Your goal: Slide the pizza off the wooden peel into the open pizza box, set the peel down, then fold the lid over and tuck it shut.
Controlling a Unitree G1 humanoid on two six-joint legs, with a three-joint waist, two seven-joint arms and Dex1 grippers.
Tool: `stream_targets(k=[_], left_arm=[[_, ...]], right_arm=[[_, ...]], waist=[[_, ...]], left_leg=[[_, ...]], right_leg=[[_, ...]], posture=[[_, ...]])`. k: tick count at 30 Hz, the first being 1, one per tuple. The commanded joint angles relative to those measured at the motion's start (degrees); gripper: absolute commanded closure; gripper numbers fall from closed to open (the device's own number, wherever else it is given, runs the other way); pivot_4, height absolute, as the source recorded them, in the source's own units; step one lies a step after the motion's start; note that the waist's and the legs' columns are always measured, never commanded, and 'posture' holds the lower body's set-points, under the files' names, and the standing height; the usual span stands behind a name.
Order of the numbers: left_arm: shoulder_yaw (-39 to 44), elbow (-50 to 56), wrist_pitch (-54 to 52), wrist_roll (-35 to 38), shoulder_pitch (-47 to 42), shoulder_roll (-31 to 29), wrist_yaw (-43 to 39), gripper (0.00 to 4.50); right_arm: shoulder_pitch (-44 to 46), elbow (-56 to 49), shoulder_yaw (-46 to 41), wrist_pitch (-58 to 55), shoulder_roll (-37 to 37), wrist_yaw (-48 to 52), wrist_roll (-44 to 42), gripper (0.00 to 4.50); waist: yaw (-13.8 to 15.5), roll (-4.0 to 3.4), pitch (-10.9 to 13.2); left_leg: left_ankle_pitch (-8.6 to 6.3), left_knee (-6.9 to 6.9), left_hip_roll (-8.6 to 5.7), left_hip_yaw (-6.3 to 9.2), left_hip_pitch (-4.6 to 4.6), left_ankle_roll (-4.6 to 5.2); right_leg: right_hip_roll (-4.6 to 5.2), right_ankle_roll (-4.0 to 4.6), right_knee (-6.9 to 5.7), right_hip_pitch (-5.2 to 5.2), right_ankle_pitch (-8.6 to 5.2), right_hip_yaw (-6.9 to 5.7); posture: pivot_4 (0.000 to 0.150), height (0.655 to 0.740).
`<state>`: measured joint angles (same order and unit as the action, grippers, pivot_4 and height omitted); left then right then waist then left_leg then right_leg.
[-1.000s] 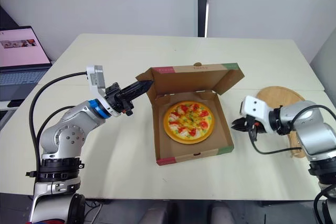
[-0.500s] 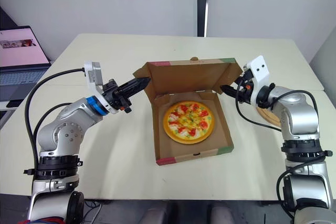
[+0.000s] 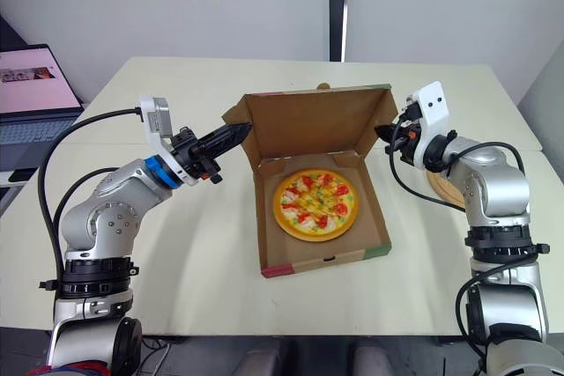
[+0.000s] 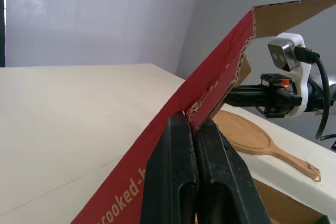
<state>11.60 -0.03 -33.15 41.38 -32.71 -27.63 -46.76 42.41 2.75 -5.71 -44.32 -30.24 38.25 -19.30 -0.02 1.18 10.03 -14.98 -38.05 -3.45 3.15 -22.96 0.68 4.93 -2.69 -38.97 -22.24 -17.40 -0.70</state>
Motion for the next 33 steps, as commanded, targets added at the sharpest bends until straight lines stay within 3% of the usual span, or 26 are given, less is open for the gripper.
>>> stream_targets(k=[1,21,33], left_arm=[[-1.35,2.35,0.85,-0.37,-2.57,1.29,0.57,4.50],[-5.75,-15.37,9.28,-8.44,-15.19,7.77,-4.11,4.50],[-5.58,-10.68,9.66,-11.71,-13.39,7.18,-0.67,4.50]], right_arm=[[1.00,-2.84,-2.75,-0.17,-0.79,-1.06,-1.80,4.47],[-4.81,-21.91,-9.17,-13.49,-4.62,-7.62,-8.66,4.47],[-5.59,-22.71,-7.89,-13.73,-2.27,-10.33,-8.99,4.47]], waist=[[0.06,0.00,0.00],[-0.14,0.01,0.01],[-0.24,0.02,0.01]], left_leg=[[0.00,0.00,0.00,0.00,0.00,0.00],[0.00,0.04,0.01,-0.04,-0.03,0.02],[0.00,0.04,0.01,-0.04,-0.03,0.02]], right_leg=[[0.00,0.00,0.00,0.00,0.00,0.00],[-0.02,0.00,0.00,-0.04,0.00,0.01],[-0.02,0.00,-0.01,-0.05,0.00,0.02]], posture=[[0.150,0.7281],[0.150,0.7281],[0.150,0.7281]])
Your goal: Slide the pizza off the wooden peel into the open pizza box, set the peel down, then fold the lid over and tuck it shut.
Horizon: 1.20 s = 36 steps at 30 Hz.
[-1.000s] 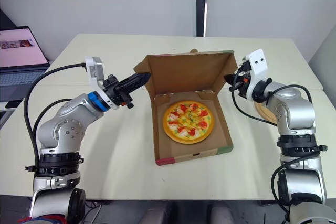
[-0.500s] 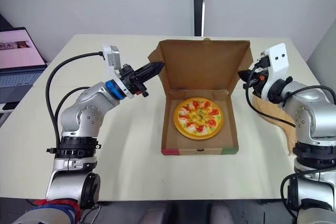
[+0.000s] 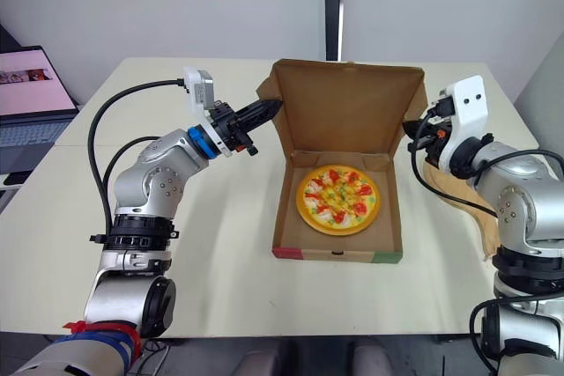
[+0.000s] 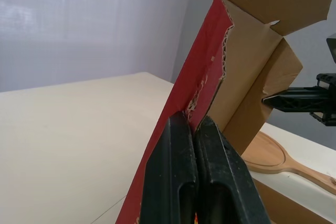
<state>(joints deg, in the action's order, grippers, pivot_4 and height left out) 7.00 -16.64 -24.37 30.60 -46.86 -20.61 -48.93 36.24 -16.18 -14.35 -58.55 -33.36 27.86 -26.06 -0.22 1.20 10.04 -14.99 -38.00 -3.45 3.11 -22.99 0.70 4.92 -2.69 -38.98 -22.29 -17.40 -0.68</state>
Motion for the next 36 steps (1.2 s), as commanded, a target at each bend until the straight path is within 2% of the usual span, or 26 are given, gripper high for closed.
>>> stream_targets(k=[1,10,17,23,33,36], left_arm=[[-1.00,7.06,0.80,-1.16,1.39,0.19,2.06,4.50],[-0.46,22.55,-2.48,-2.34,9.08,2.23,14.29,4.50],[-0.41,30.34,-7.15,0.00,12.61,2.93,18.92,4.50],[-0.25,32.81,-7.22,0.11,15.87,2.69,19.21,4.50],[1.37,36.47,-2.53,0.19,21.69,2.24,18.03,4.50],[1.01,37.08,-1.51,0.37,23.22,1.86,16.95,3.88]], right_arm=[[0.54,-3.93,0.85,0.43,1.11,-0.16,-2.24,4.47],[1.01,-6.56,0.13,-1.86,4.06,-3.19,-3.43,4.47],[1.03,-10.60,-1.37,-7.70,5.69,-6.00,-6.73,4.47],[-2.67,-12.98,-0.63,-6.68,6.21,-6.86,-6.49,4.47],[-2.93,-11.63,-0.03,-4.61,6.30,-7.12,-5.88,4.47],[-2.82,-11.11,0.14,-4.10,6.21,-7.03,-5.92,4.50]], waist=[[-0.08,0.00,0.00],[-0.07,0.00,0.00],[-0.02,0.00,0.00],[0.02,-0.01,-0.01],[-0.09,-0.01,-0.01],[-0.01,-0.01,-0.01]], left_leg=[[0.00,0.01,0.00,0.00,0.00,0.00],[0.00,0.01,0.00,0.00,0.01,0.00],[0.00,0.02,0.00,0.01,0.01,0.00],[0.00,0.03,0.00,0.00,0.02,0.00],[0.00,0.04,0.01,-0.02,0.04,0.00],[0.00,0.03,0.01,-0.02,0.03,0.00]], right_leg=[[0.00,0.00,0.00,0.00,0.00,0.02],[0.00,0.00,-0.01,-0.01,0.00,0.05],[0.00,0.00,-0.01,-0.01,0.00,0.04],[-0.01,0.00,-0.01,0.00,0.00,0.04],[-0.03,0.00,0.00,0.00,0.00,0.06],[-0.03,0.00,0.00,0.01,0.00,0.06]], posture=[[0.150,0.7281],[0.150,0.7281],[0.150,0.7281],[0.150,0.7281],[0.150,0.7281],[0.150,0.7281]])
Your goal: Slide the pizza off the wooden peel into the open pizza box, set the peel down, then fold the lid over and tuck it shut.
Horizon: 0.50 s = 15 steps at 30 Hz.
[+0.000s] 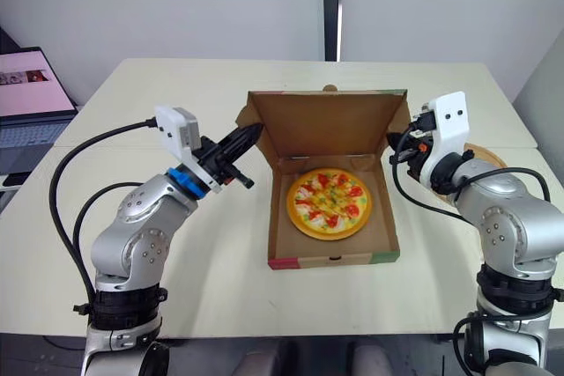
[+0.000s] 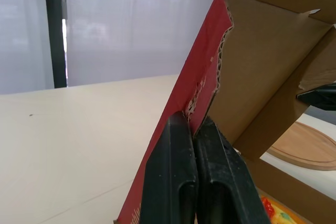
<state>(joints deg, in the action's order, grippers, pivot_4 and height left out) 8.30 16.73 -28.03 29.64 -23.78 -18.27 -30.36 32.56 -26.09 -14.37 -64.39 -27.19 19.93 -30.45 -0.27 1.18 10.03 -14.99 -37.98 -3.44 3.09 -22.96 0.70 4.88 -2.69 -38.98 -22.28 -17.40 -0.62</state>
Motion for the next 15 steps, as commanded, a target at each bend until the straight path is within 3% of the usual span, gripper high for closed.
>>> stream_targets(k=[1,9,15], left_arm=[[-0.36,3.81,2.33,1.38,0.31,-0.32,-1.61,3.57],[-0.23,4.77,7.23,-1.58,2.30,-0.16,0.30,1.05],[-1.74,7.29,11.05,-6.07,4.76,1.51,4.93,1.05]], right_arm=[[0.88,-1.08,0.22,1.86,-0.01,0.94,-1.52,4.50],[1.09,-0.24,0.61,2.57,-0.40,1.37,-1.44,4.50],[1.23,0.33,1.11,3.11,-0.49,1.67,-1.19,4.50]], waist=[[0.07,0.00,0.00],[0.00,0.00,0.00],[0.07,0.00,0.00]], left_leg=[[0.00,0.00,0.00,0.00,0.00,0.00],[0.00,0.01,0.00,-0.01,0.01,0.01],[-0.01,0.00,0.00,0.00,0.01,0.01]], right_leg=[[0.00,0.00,0.00,0.00,0.00,0.00],[0.00,0.00,0.00,0.00,0.00,0.00],[0.00,0.00,0.01,0.01,0.00,0.01]], posture=[[0.150,0.7281],[0.150,0.7281],[0.150,0.7281]])
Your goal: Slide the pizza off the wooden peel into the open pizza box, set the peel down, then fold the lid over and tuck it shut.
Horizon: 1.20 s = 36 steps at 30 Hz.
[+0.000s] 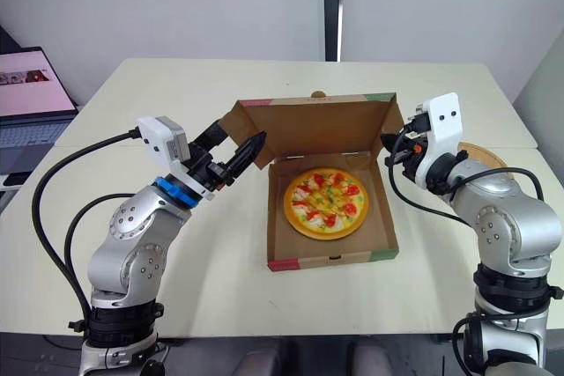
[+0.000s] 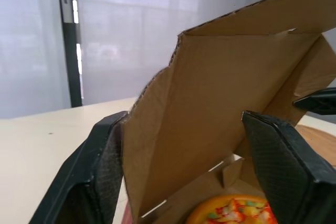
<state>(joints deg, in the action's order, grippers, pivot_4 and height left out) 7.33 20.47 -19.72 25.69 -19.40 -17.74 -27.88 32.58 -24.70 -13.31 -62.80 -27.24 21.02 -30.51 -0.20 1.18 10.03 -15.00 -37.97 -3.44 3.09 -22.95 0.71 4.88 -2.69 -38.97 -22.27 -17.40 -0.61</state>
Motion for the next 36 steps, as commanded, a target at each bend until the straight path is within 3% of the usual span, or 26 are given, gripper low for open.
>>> stream_targets(k=[1,6,9,18,27,36], left_arm=[[-1.08,3.99,3.04,-2.57,0.68,1.31,3.18,1.05],[-1.88,6.07,4.21,-4.55,1.99,3.15,6.79,1.05],[-2.24,7.32,4.29,-5.49,3.08,3.86,8.57,1.61],[-3.07,11.21,0.03,-5.99,4.59,4.37,13.21,4.48],[-3.86,7.22,-5.41,-2.16,-2.94,7.76,15.00,4.48],[-4.65,-5.65,-4.87,0.63,-14.50,8.54,7.63,4.48]], right_arm=[[1.21,-1.03,0.11,1.54,-0.45,0.62,-1.14,4.50],[1.11,-0.98,0.36,1.56,-0.47,0.86,-1.20,4.50],[1.18,-0.94,0.53,1.54,-0.36,0.83,-1.18,4.50],[1.58,-0.78,0.82,1.93,-0.03,0.55,-1.22,4.50],[2.70,0.31,1.38,4.89,0.51,-0.82,0.41,4.50],[2.63,-0.99,-0.09,5.71,-1.06,-2.06,1.24,4.50]], waist=[[0.00,0.00,0.00],[-0.02,0.00,0.00],[-0.02,0.00,0.00],[-0.02,0.00,0.00],[0.10,0.00,0.00],[0.10,0.01,0.01]], left_leg=[[0.00,0.00,0.00,0.00,0.00,0.00],[0.00,0.00,0.01,-0.01,0.00,0.01],[0.00,0.00,0.00,-0.01,0.00,0.01],[-0.01,0.00,0.01,-0.01,0.00,0.01],[0.00,-0.02,0.00,-0.01,-0.01,0.00],[0.01,-0.02,0.01,-0.02,-0.01,-0.01]], right_leg=[[0.00,0.00,0.00,0.00,0.00,0.00],[0.00,0.00,0.00,0.00,0.00,0.00],[0.00,0.00,0.00,0.00,0.00,0.00],[-0.02,0.00,0.00,0.00,0.00,0.00],[-0.03,0.00,0.00,0.01,0.00,-0.02],[-0.05,0.00,0.00,0.02,0.00,-0.04]], posture=[[0.150,0.7281],[0.150,0.7281],[0.150,0.7281],[0.150,0.7281],[0.150,0.7281],[0.150,0.7281]])
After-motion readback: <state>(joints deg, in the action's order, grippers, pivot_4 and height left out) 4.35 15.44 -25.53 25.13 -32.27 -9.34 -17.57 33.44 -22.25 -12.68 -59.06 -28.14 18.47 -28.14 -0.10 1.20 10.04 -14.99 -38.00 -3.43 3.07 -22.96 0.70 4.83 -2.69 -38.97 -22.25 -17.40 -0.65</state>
